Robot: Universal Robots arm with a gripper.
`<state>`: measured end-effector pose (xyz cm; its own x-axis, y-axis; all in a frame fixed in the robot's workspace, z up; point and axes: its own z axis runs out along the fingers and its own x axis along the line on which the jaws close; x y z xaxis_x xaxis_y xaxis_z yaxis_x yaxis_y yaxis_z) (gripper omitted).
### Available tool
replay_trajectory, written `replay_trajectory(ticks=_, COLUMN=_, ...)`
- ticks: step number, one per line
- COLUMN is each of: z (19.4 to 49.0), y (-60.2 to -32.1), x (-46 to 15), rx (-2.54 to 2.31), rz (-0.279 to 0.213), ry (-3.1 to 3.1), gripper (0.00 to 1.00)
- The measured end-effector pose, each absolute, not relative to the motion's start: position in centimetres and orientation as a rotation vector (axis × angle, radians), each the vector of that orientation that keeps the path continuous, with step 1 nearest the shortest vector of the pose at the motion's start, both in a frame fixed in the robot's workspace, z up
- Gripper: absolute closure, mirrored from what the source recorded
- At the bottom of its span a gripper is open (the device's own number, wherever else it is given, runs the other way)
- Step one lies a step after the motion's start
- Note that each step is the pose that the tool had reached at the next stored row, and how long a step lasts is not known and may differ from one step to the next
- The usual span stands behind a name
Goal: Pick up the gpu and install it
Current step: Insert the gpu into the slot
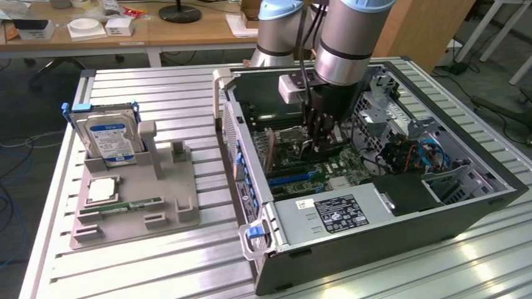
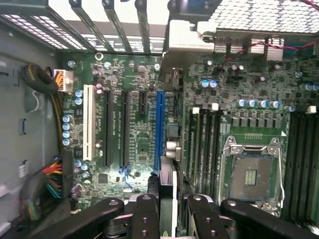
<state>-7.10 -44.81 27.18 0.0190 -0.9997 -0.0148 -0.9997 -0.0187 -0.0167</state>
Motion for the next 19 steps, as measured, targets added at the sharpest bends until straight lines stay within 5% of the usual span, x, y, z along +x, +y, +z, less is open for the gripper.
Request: replay_trajectory(ticks=19, z=26.0, y=-45.0, x=-8.5, rx=-2.226, rz=-0.002, ry=2.185, gripper=0.73)
